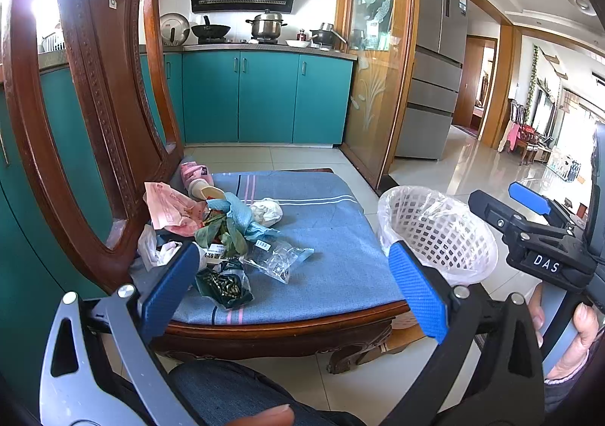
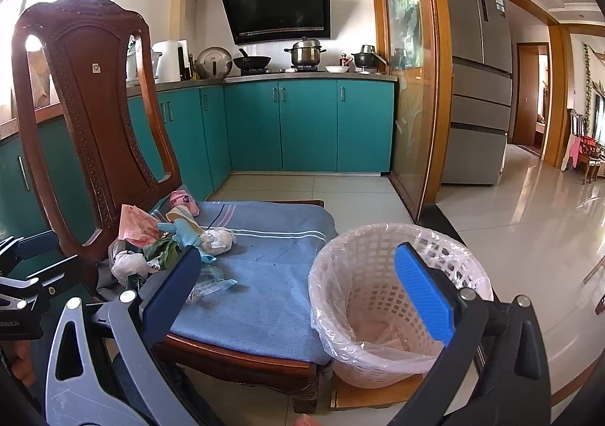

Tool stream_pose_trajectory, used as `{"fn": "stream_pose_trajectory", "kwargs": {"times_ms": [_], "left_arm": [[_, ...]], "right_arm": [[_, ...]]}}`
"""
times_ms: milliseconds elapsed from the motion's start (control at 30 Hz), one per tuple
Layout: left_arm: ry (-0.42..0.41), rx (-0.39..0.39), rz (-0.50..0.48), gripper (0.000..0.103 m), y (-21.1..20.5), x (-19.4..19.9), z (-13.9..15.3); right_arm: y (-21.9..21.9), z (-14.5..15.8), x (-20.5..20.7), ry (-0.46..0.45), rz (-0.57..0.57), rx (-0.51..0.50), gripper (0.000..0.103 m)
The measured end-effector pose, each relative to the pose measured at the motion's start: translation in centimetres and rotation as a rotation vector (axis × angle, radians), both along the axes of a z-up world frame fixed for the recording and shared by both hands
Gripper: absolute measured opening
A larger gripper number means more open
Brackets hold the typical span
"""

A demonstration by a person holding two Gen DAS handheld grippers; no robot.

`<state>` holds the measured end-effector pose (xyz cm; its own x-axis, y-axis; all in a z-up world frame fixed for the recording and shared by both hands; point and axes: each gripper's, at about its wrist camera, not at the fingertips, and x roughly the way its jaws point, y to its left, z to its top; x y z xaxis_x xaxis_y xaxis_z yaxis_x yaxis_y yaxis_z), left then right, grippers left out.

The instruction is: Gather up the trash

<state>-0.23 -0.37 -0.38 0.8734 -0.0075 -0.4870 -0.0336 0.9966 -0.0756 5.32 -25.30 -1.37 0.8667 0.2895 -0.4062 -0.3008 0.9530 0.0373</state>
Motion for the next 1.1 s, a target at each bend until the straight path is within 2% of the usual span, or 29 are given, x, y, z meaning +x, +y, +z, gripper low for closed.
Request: {"fn": "stream_pose_trajectory", "kwargs": {"times_ms": [1100], "left_arm": [[0.013, -0.014, -0.012, 0.100, -0.17, 0.23, 0.08]], "right_arm": [[0.55, 0.60, -0.01, -0.016, 0.009, -0.004, 0.100]]}}
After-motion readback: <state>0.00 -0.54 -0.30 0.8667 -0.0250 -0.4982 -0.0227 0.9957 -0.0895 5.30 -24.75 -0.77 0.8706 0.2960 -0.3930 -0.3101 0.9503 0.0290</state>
